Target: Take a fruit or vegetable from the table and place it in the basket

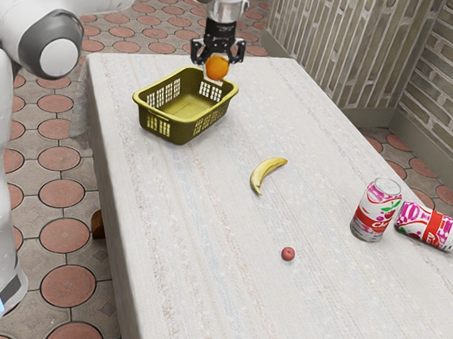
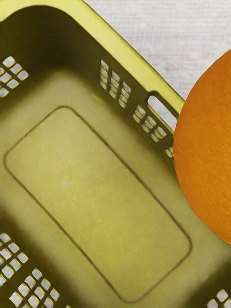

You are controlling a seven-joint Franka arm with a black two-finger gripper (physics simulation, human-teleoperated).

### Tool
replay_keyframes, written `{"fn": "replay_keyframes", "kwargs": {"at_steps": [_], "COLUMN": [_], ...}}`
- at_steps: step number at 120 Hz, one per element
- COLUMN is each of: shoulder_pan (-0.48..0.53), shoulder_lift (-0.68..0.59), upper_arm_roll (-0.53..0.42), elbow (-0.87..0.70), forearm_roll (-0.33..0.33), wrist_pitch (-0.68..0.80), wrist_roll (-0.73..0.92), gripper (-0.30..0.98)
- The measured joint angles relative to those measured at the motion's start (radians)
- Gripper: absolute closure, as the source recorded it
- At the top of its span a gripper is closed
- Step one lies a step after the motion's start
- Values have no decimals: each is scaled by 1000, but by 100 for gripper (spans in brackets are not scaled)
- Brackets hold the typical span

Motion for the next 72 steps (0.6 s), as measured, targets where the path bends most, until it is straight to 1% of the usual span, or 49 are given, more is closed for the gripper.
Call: {"fn": "replay_keyframes", "kwargs": {"at_steps": [29,40,48,59,72], "shoulder_pan": [5,4,5,7,12], "shoulder_lift": [-3,-9,-11,-12,-7], "upper_arm_roll": [8,8,8,8,8], "elbow": [-8,-9,-8,-7,-7], "forearm_roll": [-1,-2,-3,-2,-1], "wrist_pitch": [-6,-7,-9,-10,-10], "wrist_roll": [24,32,38,45,53], "gripper": [35,20,13,7,3]}}
